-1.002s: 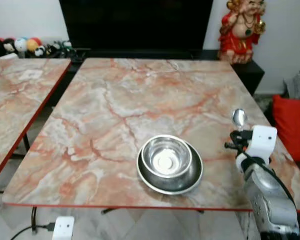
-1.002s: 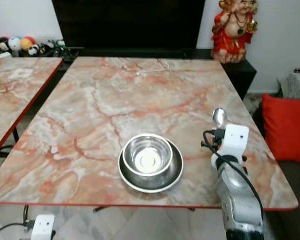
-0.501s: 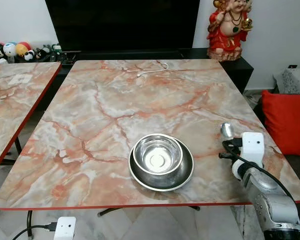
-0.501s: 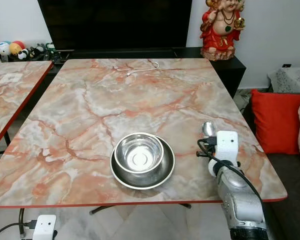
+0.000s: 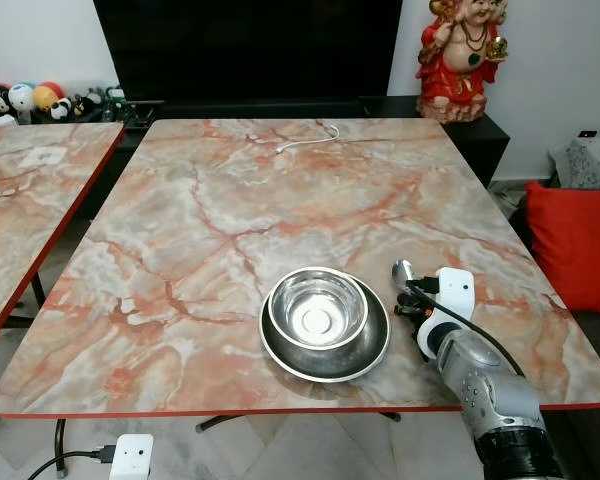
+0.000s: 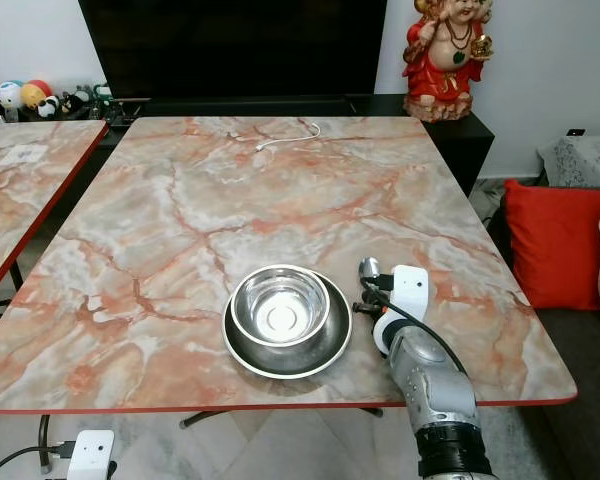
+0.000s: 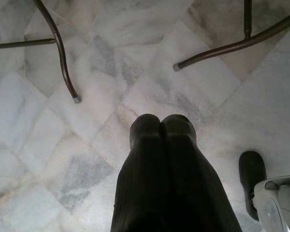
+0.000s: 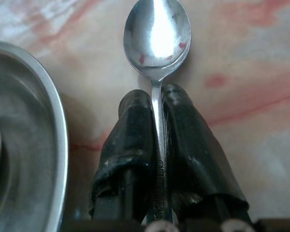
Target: Setting the table
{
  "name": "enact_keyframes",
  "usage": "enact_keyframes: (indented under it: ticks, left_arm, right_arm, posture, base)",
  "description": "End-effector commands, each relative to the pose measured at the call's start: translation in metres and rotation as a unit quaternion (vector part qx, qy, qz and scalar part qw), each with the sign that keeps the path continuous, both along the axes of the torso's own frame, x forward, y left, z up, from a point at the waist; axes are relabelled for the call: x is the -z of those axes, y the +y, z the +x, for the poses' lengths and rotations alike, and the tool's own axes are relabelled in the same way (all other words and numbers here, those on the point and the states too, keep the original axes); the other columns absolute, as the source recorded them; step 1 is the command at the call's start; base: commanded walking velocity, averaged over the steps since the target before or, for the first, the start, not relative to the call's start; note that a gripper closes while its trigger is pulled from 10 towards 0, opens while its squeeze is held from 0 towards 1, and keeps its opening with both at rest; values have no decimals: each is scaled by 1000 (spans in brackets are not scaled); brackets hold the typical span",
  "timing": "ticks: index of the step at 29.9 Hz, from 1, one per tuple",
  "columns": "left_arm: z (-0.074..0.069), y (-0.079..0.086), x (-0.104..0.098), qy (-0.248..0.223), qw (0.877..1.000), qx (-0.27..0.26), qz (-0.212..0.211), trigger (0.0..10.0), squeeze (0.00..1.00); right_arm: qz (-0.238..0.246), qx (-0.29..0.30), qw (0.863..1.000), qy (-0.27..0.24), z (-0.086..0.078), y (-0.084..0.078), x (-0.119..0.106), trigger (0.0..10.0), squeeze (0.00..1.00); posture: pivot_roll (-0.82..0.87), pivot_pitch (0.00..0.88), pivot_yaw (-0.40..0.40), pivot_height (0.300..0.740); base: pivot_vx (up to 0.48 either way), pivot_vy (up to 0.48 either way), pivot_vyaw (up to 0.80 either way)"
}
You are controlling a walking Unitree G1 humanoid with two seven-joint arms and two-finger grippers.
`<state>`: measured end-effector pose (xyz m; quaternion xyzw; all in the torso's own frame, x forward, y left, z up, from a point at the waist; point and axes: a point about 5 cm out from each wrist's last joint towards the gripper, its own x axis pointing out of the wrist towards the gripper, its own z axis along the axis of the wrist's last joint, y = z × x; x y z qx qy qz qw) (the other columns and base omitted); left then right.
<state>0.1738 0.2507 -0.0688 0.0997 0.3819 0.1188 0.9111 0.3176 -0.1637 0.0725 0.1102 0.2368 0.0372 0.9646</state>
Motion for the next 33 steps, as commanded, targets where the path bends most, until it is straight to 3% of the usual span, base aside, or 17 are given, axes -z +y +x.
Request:
enact_keyframes:
  ticks: [1, 16, 28, 29, 30, 31, 32, 33]
  left_arm:
    - [-3, 0, 2, 6, 1000, -3, 0, 10000, 0]
    - [-4, 2, 2, 6, 1000, -5, 3, 10000, 0]
    - [-3, 2, 1, 6, 1000, -3, 4, 10000, 0]
    - [-3, 2, 1, 5, 1000, -3, 4, 10000, 0]
    - [-3, 2, 1, 5, 1000, -3, 4, 10000, 0]
    - [-2, 2, 1, 4, 1000, -3, 5, 10000, 0]
    - [-2, 2, 1, 4, 1000, -3, 5, 10000, 0]
    - [-2, 2, 0, 4, 1000, -3, 5, 10000, 0]
  right_arm:
    - [-4, -9, 1000, -7, 5, 5, -3, 10000, 0]
    - [-12, 11, 1000, 8, 11, 7, 9, 10000, 0]
    - [-23, 17, 999, 19, 0, 6, 17, 10000, 0]
    - [-21, 16, 999, 19, 0, 6, 16, 10000, 235]
    - [-20, 16, 999, 19, 0, 7, 16, 10000, 235]
    - [-20, 15, 1000, 19, -1, 7, 16, 10000, 659]
    - [-20, 15, 999, 19, -1, 7, 16, 10000, 659]
    - [-21, 15, 999, 20, -1, 7, 16, 10000, 922]
  posture:
    - [-30, 0, -1, 740]
    - [-17, 0, -1, 740]
    - [-19, 0, 1, 740]
    - [-19, 0, 1, 740]
    - [-19, 0, 1, 740]
    - [-20, 0, 1, 740]
    - [-20, 0, 1, 740]
    - [-20, 0, 1, 740]
  base:
    - [0, 0, 0]
    - [0, 0, 0]
    - [0, 0, 0]
    - [0, 0, 0]
    - [0, 0, 0]
    - [0, 0, 0]
    - [0, 0, 0]
    - [0, 0, 0]
